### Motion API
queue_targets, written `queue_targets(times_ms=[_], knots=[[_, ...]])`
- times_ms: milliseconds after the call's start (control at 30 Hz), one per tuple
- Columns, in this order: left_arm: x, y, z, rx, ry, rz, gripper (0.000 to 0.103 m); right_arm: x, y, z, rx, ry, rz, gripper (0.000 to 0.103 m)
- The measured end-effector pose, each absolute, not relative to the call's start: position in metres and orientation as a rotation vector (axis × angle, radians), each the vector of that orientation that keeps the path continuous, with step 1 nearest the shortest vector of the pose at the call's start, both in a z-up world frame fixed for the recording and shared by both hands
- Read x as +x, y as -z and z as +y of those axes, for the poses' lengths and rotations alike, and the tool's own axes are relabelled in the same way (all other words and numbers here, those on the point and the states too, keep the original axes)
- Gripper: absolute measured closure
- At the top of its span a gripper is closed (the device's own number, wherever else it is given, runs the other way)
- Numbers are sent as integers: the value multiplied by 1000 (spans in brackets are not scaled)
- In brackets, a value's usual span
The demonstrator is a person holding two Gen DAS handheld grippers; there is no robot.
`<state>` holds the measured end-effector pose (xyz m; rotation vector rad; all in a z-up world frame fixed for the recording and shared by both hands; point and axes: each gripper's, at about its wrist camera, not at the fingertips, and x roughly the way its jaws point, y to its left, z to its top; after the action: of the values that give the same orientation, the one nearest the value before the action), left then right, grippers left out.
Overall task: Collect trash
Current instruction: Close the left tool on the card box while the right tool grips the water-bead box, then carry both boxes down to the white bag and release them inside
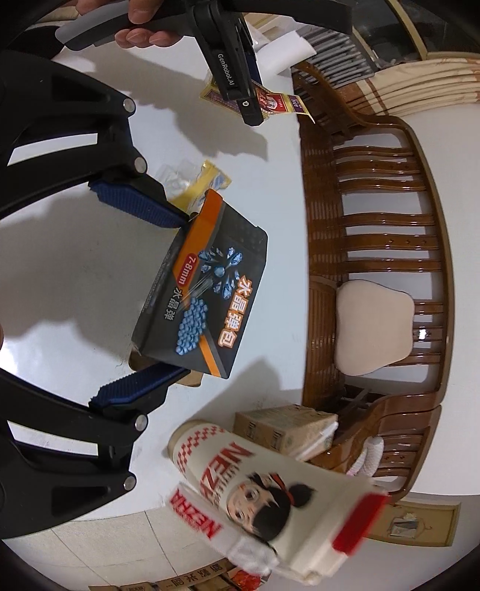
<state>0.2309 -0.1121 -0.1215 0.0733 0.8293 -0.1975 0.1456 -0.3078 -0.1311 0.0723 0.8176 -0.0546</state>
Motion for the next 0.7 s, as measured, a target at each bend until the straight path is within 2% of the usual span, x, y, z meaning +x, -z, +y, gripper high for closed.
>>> queue_targets(times_ms=[700], knots=[[126, 39, -86, 77, 242, 713, 45, 49, 40, -287, 69, 8, 665, 31]])
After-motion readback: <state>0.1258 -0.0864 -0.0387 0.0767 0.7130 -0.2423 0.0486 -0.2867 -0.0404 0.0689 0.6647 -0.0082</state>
